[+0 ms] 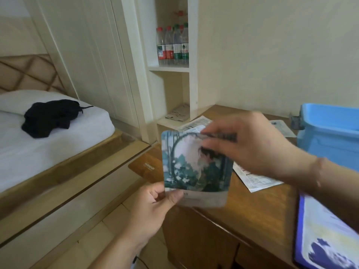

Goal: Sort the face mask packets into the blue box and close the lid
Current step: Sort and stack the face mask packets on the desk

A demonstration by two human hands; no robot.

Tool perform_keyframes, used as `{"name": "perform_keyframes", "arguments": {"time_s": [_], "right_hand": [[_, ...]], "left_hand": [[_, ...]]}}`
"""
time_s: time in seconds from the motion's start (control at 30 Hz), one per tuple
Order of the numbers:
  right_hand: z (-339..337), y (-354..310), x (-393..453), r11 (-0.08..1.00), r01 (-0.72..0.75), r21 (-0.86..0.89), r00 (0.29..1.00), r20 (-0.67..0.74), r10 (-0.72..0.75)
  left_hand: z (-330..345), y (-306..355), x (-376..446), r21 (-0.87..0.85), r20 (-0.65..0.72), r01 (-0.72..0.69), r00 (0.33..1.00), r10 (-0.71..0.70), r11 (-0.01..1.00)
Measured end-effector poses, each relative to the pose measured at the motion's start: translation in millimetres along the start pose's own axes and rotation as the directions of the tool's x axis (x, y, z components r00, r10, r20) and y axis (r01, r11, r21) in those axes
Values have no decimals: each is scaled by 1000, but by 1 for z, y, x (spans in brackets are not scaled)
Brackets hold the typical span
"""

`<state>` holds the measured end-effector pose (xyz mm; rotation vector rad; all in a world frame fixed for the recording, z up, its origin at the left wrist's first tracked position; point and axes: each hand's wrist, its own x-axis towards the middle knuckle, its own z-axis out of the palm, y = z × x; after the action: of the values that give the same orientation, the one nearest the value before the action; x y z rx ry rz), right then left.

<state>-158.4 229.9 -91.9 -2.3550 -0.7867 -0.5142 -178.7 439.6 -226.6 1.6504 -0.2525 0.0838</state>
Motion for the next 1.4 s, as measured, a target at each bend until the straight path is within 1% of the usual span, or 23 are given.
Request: {"name": "perform_keyframes", "arguments": {"time_s": [0.03, 0.1, 0.17, 0.23, 0.3, 0.37, 0.4, 0.43, 0.47, 0.5, 0.53, 0.57, 0.6, 0.63, 0.67, 0.73, 0.9, 0.97, 1.03, 1.1, 1.2, 1.3, 1.4], "right_hand": [[2, 8, 13, 989, -132, 67, 991, -1, 132], [14, 28, 31, 921, -357, 155, 934, 75, 350], [32, 48, 34, 858, -481, 179, 874, 170, 455], [46, 58, 29, 814, -548, 196, 831, 240, 502], [53, 64, 25, 794, -574, 198, 809, 286, 513], [55, 64, 23, 769, -586, 254, 806, 274, 524], [55, 63, 21, 717, -605, 347, 796, 249, 551], [55, 62, 18, 616, -631, 472, 765, 248, 594], [54, 61, 12, 485, -657, 577, 721, 293, 628], [53, 59, 4, 366, -688, 627, 679, 378, 629], [52, 57, -6, 295, -727, 620, 647, 473, 599], [52, 56, -17, 277, -763, 584, 623, 549, 558], [54, 56, -28, 306, -784, 540, 612, 588, 529], [53, 57, -38, 355, -791, 499, 610, 591, 529], [51, 58, -47, 400, -788, 469, 616, 568, 546], [42, 62, -61, 421, -781, 461, 623, 533, 572], [4, 70, -100, 330, -770, 546, 626, 544, 560], [-11, 72, -116, 281, -767, 577, 619, 550, 561], [-29, 71, -136, 221, -749, 625, 614, 528, 587], [-53, 73, -164, 214, -706, 675, 610, 426, 668], [-98, 70, -219, 281, -674, 683, 542, 199, 816], [-138, 59, -277, 329, -704, 630, 458, 47, 888], [-166, 48, -326, 352, -731, 585, 374, -88, 923]], "left_hand": [[2, 2, -2, -93, 56, 105, 993, -100, 990], [4, 1, -6, -233, 134, 268, 961, -242, 935], [6, -1, -9, -263, 156, 351, 935, -319, 899], [6, -5, -14, -266, 170, 384, 921, -350, 884], [5, -5, -19, -262, 178, 401, 914, -364, 878], [4, -6, -20, -255, 165, 399, 916, -367, 881], [3, -6, -20, -264, 148, 397, 917, -369, 879], [4, -4, -19, -290, 128, 399, 917, -377, 870], [4, -4, -17, -322, 109, 398, 917, -384, 859], [5, -3, -14, -351, 89, 396, 916, -390, 849], [7, -2, -12, -370, 73, 390, 917, -391, 844], [10, 0, -9, -374, 56, 381, 919, -389, 846], [13, 2, -7, -359, 40, 369, 924, -381, 857], [17, 4, -4, -330, 30, 360, 928, -372, 872], [22, 8, -1, -298, 24, 354, 931, -364, 887], [33, 17, 6, -266, 9, 352, 932, -363, 897], [59, 31, 51, -251, 29, 353, 933, -358, 901], [76, 34, 67, -218, 91, 365, 931, -354, 905], [100, 40, 77, -164, 199, 365, 922, -332, 916], [132, 52, 84, -107, 291, 332, 912, -290, 937], [185, 71, 85, -93, 425, 276, 880, -213, 957], [250, 84, 73, -49, 584, 221, 798, -151, 974], [320, 96, 59, 12, 670, 193, 727, -152, 981]]}}
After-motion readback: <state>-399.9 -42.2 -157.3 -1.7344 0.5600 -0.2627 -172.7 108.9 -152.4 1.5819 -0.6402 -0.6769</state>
